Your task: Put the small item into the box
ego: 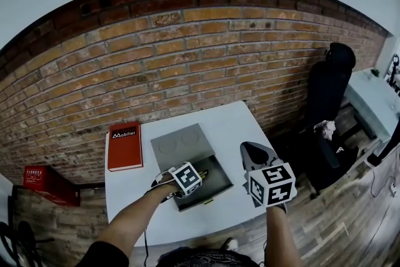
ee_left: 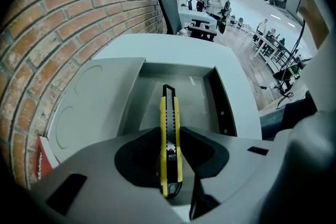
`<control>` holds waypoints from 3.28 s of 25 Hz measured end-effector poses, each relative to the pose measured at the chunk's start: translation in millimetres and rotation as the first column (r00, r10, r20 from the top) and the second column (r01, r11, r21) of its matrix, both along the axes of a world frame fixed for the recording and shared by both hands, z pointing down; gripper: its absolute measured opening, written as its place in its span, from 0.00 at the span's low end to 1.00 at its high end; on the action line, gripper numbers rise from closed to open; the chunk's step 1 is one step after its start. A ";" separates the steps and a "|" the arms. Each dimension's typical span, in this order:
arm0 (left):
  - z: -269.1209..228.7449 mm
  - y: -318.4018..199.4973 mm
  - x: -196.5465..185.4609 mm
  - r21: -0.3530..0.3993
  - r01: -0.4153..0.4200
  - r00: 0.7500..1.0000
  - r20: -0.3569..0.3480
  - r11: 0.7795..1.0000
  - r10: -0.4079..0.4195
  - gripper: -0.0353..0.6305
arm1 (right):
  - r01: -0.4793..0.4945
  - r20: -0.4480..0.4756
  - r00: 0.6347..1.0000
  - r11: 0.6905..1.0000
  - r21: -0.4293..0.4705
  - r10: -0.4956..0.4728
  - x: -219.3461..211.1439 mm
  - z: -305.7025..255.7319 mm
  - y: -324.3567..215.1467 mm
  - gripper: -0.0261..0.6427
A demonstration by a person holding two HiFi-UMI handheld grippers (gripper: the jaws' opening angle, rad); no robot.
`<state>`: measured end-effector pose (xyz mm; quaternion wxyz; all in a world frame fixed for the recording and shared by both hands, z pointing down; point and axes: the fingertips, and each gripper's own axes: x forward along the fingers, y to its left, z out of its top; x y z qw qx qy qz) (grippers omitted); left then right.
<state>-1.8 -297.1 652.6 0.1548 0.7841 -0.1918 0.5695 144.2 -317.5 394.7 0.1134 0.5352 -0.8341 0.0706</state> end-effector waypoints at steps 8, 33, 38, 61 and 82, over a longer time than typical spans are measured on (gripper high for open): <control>8.6 -4.7 -1.4 -0.008 -0.018 0.999 0.031 1.000 0.018 0.25 | -0.006 -0.017 1.000 1.000 -0.008 0.006 1.2 3.3 -0.6 0.07; 9.5 -7.3 -5.5 0.011 -0.023 0.999 0.032 1.000 0.022 0.30 | -0.016 -0.018 1.000 1.000 -0.016 0.016 4.6 6.9 -2.4 0.07; 1.4 -11.3 -3.7 0.032 0.005 1.000 0.004 0.999 -0.005 0.32 | -0.011 -0.015 1.000 1.000 -0.020 0.011 6.4 9.1 -2.8 0.07; -126.8 -41.8 -22.2 0.279 0.323 0.907 -0.365 0.904 -0.211 0.24 | 0.098 0.018 0.995 0.995 -0.021 -0.098 -30.6 7.4 -10.8 0.07; -247.6 -23.2 -143.7 0.410 0.780 0.607 -0.679 0.472 -0.414 0.16 | 0.167 0.039 0.985 0.985 0.037 -0.168 -57.7 -18.1 -12.2 0.07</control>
